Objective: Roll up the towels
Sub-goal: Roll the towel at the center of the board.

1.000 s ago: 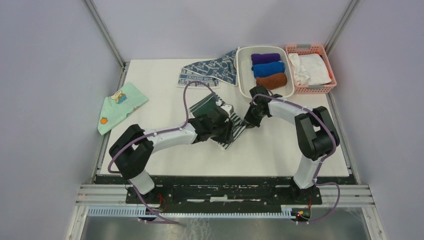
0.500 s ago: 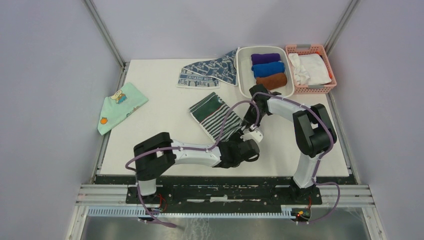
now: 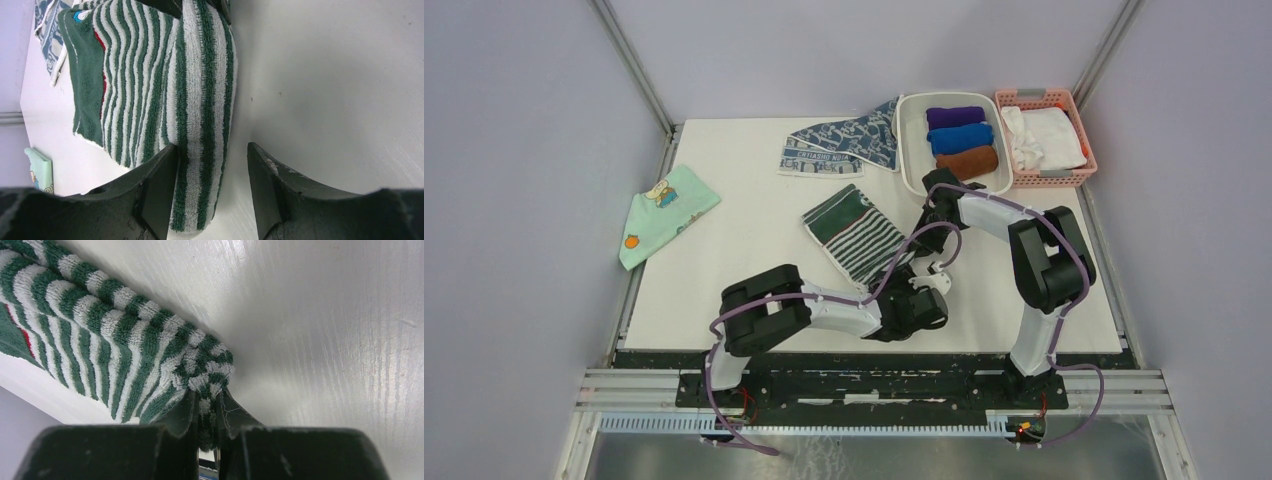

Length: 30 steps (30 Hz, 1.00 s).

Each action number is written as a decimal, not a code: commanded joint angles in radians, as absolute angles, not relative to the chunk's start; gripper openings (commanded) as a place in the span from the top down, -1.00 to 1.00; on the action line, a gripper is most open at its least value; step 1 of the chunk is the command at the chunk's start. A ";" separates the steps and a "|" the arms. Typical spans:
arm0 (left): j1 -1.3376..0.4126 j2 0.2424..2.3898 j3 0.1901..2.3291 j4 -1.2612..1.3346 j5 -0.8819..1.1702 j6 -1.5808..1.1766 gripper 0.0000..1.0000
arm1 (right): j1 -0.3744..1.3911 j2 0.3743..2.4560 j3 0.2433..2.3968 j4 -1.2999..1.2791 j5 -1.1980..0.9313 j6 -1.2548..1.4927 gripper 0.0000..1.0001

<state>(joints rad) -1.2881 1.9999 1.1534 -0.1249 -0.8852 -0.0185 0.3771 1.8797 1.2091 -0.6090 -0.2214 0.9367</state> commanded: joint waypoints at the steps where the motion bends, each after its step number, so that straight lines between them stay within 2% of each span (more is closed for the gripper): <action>1: -1.270 2.040 1.176 -0.106 -0.875 -0.006 -0.21 | 0.378 1.887 1.231 -0.636 -0.228 0.923 0.87; 8: -1.212 2.040 1.150 -0.143 -0.754 -0.068 -0.13 | 0.378 1.880 1.238 -0.625 -0.241 0.909 0.80; 13: -1.178 2.007 1.123 -0.173 -0.644 -0.110 0.23 | 0.370 1.849 1.246 -0.591 -0.256 0.886 0.65; 17: -1.129 1.936 1.082 -0.181 -0.482 -0.173 0.54 | 0.358 1.793 1.238 -0.551 -0.269 0.863 0.44; 25: -0.952 1.808 1.027 -0.168 0.008 -0.314 0.62 | 0.327 1.664 1.126 -0.405 -0.317 0.842 -0.11; 30: -0.834 1.800 1.022 -0.148 0.291 -0.387 0.63 | 0.309 1.607 1.051 -0.332 -0.331 0.851 -0.32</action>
